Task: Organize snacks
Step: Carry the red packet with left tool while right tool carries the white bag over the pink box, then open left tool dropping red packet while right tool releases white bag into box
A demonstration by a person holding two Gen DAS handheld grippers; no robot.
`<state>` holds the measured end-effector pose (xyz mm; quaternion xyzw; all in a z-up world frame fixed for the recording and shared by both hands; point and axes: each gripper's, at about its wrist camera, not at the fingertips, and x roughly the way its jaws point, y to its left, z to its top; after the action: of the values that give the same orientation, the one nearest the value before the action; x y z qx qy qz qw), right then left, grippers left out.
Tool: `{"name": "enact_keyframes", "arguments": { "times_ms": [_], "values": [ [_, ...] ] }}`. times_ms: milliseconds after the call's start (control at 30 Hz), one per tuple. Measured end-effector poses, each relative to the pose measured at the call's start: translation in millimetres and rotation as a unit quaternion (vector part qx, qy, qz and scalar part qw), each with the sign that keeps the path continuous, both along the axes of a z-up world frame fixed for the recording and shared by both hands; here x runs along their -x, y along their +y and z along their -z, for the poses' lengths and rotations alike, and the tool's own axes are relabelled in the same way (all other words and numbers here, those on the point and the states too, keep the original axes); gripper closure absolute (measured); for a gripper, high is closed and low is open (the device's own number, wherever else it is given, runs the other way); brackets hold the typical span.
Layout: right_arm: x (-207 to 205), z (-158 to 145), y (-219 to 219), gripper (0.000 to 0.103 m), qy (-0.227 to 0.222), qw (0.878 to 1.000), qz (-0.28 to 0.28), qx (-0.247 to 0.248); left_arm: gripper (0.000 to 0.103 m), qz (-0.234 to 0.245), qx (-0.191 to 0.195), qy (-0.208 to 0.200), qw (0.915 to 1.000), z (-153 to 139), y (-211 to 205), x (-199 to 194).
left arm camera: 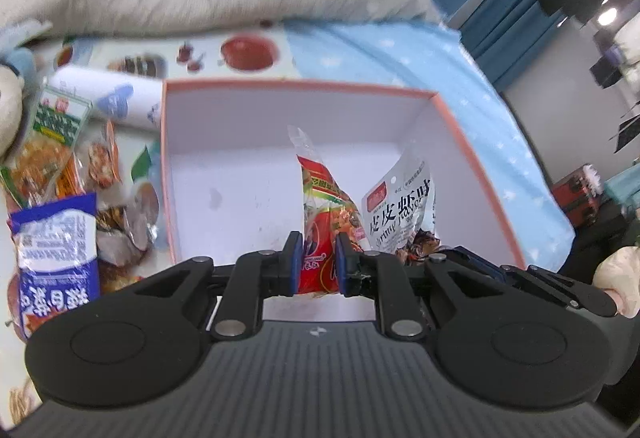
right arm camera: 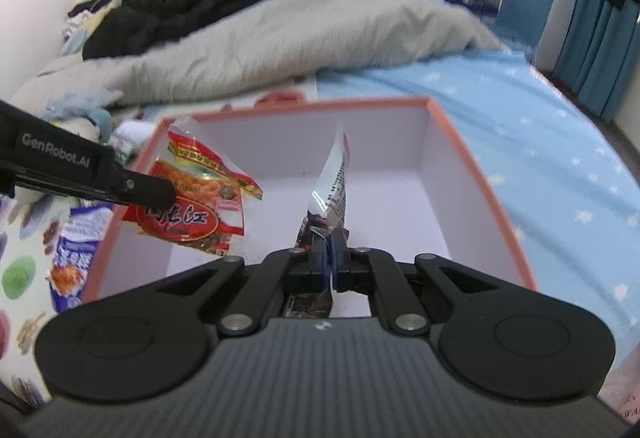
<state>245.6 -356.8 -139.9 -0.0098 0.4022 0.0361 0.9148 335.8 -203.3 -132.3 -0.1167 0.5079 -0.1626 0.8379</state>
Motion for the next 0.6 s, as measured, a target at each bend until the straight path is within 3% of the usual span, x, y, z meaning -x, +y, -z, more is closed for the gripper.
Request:
{"name": "enact_keyframes", "arguments": {
  "times_ms": [300,333,400,467,600],
  "values": [
    [-8,25,-13,0.094,0.042,0.999,0.008,-0.026,0.08,0.021,-0.019,0.018,0.9994,21,-17,-5],
    [-9,25,-14,0.094,0.045,0.999,0.005,-0.027,0.075,0.021,-0.025,0.018,0.9993,21,-18,-5],
    [-10,25,-14,0.091,0.051,0.998,0.004,-0.029,0.052,0.017,-0.023,0.018,0.9994,20,-16,-4],
    [-7,23,-13,0.059,0.047,0.998,0.003,-0.033,0.047,0.01,-0.016,0.012,0.9998,17,-11,-2],
    [-1,13,-10,0.057,0.028,0.999,0.003,-0.026,0.047,0.009,-0.016,-0.002,0.9998,3,-3,5]
  ]
}}
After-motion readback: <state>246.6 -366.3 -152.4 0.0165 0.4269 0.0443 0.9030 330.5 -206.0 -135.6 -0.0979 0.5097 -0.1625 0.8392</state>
